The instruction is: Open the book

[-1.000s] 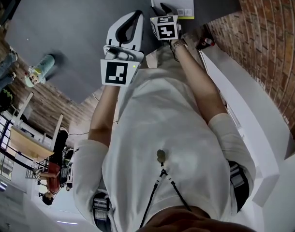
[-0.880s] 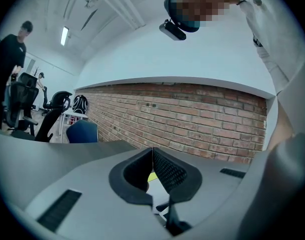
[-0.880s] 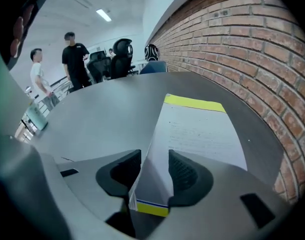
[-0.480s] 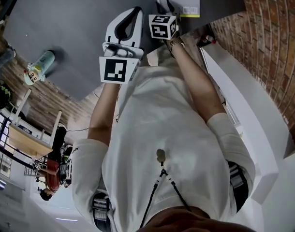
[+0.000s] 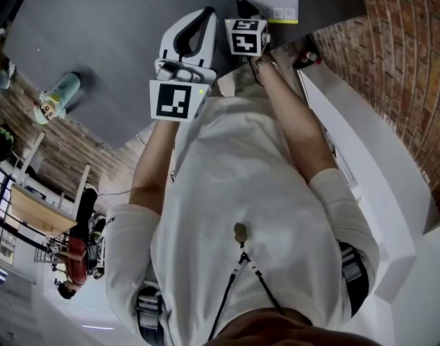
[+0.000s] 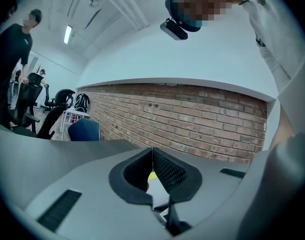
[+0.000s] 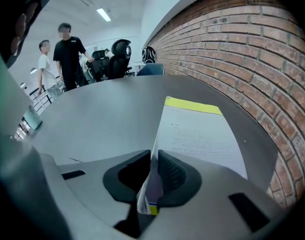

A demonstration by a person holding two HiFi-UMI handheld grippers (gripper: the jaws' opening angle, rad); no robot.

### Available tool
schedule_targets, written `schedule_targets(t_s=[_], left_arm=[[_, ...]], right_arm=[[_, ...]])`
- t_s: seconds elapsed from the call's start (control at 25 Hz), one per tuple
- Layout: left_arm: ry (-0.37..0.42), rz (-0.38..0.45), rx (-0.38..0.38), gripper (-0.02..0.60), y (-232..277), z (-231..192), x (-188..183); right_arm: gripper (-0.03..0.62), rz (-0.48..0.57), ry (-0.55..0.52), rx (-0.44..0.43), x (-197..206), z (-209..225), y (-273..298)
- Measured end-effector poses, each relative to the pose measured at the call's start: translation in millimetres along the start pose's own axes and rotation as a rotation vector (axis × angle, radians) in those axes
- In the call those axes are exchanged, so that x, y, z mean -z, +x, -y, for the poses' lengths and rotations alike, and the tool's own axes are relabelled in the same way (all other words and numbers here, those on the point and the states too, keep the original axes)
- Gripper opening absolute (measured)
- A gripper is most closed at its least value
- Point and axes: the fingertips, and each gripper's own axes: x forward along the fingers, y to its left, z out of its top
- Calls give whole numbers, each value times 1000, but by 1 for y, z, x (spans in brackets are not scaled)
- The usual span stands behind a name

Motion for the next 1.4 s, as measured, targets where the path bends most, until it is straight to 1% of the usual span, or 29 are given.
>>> schedule_targets(t_s=[0.28, 0.4, 0.52, 0.72, 1.12, 1.4], left_arm=[[1, 2, -12, 23, -4, -3, -1], [5, 1, -18, 23, -5, -4, 0], [31, -22, 1, 23, -7, 2, 5], [8, 17, -11, 23, -2, 9, -2], [31, 27, -8, 23, 8, 33, -6], [45, 31, 0, 23, 19, 60, -9]], right_arm=[[48, 3, -4, 22, -2, 3, -8], [43, 15, -3, 2, -4, 5, -13], [41, 24, 17, -17, -6, 8, -16], [41, 48, 36, -36, -12, 16, -29], [41, 98, 76, -91, -26, 38, -55], [41, 140, 119, -135, -36, 61, -76]])
